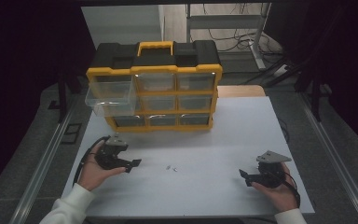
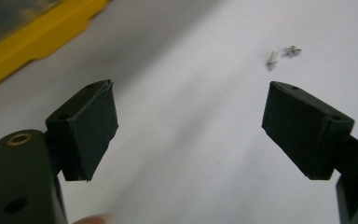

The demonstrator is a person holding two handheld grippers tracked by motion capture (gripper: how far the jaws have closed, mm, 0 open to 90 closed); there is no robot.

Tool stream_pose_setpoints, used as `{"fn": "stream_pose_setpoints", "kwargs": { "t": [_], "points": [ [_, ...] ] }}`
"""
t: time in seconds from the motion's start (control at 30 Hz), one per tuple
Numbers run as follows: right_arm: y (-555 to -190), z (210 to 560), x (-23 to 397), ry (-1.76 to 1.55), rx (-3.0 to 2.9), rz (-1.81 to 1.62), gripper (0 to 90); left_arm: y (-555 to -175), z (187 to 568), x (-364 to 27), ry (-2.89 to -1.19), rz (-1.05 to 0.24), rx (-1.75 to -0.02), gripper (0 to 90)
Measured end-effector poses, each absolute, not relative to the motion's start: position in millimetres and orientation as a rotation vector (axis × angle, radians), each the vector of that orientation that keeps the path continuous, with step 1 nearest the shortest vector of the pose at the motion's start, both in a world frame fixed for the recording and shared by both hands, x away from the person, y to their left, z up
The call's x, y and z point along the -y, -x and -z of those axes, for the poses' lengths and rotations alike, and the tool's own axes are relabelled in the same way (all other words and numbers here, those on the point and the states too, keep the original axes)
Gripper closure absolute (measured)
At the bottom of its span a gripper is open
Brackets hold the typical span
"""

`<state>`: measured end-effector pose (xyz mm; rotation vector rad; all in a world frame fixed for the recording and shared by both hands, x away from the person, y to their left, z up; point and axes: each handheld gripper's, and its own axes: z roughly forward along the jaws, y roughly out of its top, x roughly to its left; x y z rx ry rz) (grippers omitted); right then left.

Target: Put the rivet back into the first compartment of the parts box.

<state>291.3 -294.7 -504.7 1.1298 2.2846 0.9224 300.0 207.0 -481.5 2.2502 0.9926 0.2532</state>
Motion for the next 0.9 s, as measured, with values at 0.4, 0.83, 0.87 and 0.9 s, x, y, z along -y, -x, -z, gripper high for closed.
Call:
{"fn": "stream_pose_setpoints", "kwargs": {
  "t": [0.4,0.83,0.87,0.9],
  "points": [
    [-291.1,504.4,294.8,-1.121,-2.29,-0.93,10.4,-314.7,494.4,-147.8,-2.31,-0.166,-0.923,18.7],
    [-291.0,504.1,294.9,-1.117,-2.289,-0.928,10.3,-326.2,507.6,-106.2,-2.437,-0.164,-0.879,29.3],
    [-291.0,504.1,294.9,-1.116,-2.29,-0.927,10.2,-326.5,508.6,-104.6,-2.448,-0.177,-0.883,30.6],
    [-290.9,504.0,294.9,-1.116,-2.29,-0.927,10.2,-326.6,509.7,-103.2,-2.455,-0.193,-0.89,31.7]
  ]
}}
